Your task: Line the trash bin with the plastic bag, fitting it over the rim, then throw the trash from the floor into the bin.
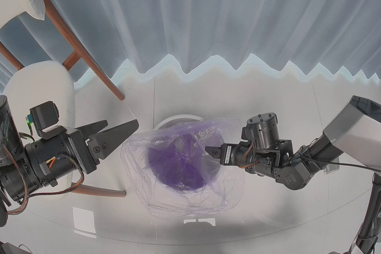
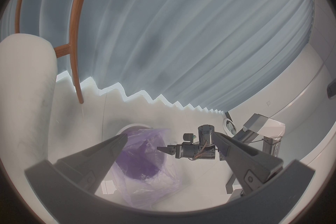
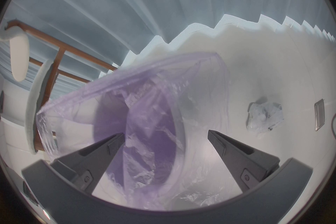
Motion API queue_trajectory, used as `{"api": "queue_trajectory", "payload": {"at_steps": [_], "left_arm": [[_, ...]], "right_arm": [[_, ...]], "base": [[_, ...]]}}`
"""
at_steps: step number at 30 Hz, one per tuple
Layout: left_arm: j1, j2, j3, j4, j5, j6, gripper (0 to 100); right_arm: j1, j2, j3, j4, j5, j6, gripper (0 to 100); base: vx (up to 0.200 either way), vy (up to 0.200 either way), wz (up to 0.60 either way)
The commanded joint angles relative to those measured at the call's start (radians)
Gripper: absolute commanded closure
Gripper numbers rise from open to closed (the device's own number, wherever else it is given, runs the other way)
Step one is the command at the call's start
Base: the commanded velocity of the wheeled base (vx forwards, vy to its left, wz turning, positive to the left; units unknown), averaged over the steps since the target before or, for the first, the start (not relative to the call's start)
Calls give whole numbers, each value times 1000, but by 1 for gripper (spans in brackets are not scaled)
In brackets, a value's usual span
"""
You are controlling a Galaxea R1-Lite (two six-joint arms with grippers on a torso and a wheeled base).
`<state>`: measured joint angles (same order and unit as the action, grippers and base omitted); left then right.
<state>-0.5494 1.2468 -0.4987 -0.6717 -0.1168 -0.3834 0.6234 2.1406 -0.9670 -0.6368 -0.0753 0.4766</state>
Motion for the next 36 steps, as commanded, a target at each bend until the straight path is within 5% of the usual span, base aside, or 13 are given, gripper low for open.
{"api": "queue_trajectory", "payload": {"at_steps": [1, 20, 21, 36], "left_arm": [[2, 6, 2, 0, 2, 0, 0], [20, 33, 2, -2, 23, 14, 0], [20, 34, 3, -2, 23, 20, 0], [34, 33, -66, -14, 12, 32, 0]], "right_arm": [[4, 51, -29, 2, -1, -10, 0], [39, 156, -79, -14, -26, -50, 0], [39, 157, -79, -14, -26, -50, 100], [41, 84, -33, -14, -27, -36, 100]], "base": [[0, 0, 0], [0, 0, 0], [0, 0, 0], [0, 0, 0]]}}
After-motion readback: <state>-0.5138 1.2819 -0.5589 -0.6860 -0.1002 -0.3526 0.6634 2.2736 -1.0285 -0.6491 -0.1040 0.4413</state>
